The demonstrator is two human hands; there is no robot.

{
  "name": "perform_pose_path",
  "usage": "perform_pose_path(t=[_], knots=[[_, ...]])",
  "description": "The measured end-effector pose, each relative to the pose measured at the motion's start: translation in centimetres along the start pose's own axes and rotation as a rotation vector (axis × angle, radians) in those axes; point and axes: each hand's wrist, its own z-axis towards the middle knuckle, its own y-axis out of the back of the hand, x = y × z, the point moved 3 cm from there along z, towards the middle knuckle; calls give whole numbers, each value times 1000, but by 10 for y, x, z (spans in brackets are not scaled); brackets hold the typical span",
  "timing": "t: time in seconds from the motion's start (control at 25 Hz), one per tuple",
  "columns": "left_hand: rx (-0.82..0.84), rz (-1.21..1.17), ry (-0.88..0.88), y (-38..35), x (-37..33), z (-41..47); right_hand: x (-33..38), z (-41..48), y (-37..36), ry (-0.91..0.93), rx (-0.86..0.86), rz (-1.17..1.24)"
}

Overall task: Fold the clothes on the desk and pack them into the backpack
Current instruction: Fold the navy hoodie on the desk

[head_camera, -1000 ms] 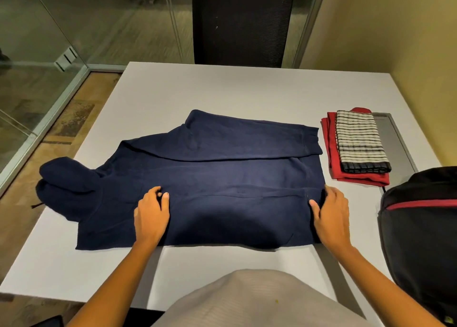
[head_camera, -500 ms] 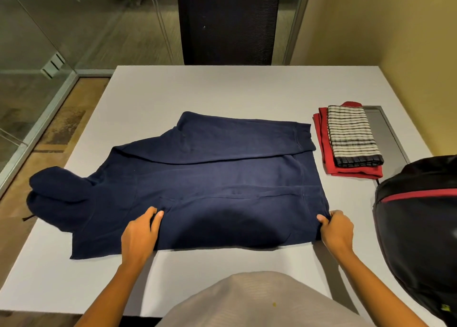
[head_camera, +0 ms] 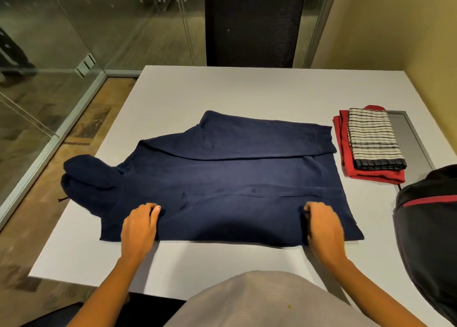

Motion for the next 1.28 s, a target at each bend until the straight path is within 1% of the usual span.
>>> perform_pose_path(t=[0.08, 0.16, 0.24, 0.36, 0.4, 0.48, 0.6, 0.64, 0.68, 0.72, 0.76, 0.88, 0.92, 0.96, 1.0, 1.08, 1.12, 1.16, 1.2, 1.28], knots=[[-45, -9, -65, 8, 17, -13, 39, -2, -18, 247, 15, 45], [-61, -95, 37, 13, 36, -24, 81, 2, -35, 410, 67, 105], [-62, -134, 121, 15, 55, -30, 125, 10, -52, 521, 146, 158], [25, -163, 134, 16, 76, -32, 188, 20, -78, 697, 227, 162], [48, -161, 123, 16, 80, -31, 204, 24, -86, 725, 270, 186], [85, -104, 83, 13, 86, -27, 229, 31, -102, 740, 382, 226], [129, 47, 58, 10, 94, -20, 254, 39, -123, 974, 412, 70], [132, 90, 71, 11, 96, -19, 260, 41, -124, 1035, 406, 25], [135, 120, 103, 14, 99, -19, 263, 46, -126, 1079, 364, -9], [138, 145, 148, 17, 103, -20, 264, 53, -126, 1077, 307, -12], [138, 181, 189, 20, 107, -21, 264, 61, -126, 1036, 272, -1], [218, 322, 295, 19, 114, -24, 261, 78, -133, 892, 230, -17], [212, 329, 345, 17, 115, -25, 262, 78, -136, 861, 232, -14], [170, 302, 385, 16, 114, -26, 264, 74, -134, 827, 242, 20], [87, 257, 392, 16, 111, -27, 266, 69, -133, 796, 259, 73], [-113, 199, 257, 19, 98, -30, 270, 57, -123, 772, 253, 174], [-142, 140, 164, 18, 89, -31, 270, 49, -119, 794, 237, 188], [-115, 60, 67, 14, 78, -29, 269, 41, -119, 839, 230, 172], [-49, -7, -23, 7, 68, -25, 267, 34, -122, 892, 246, 124], [136, -35, -165, -15, 51, -19, 259, 26, -134, 941, 313, -32]])
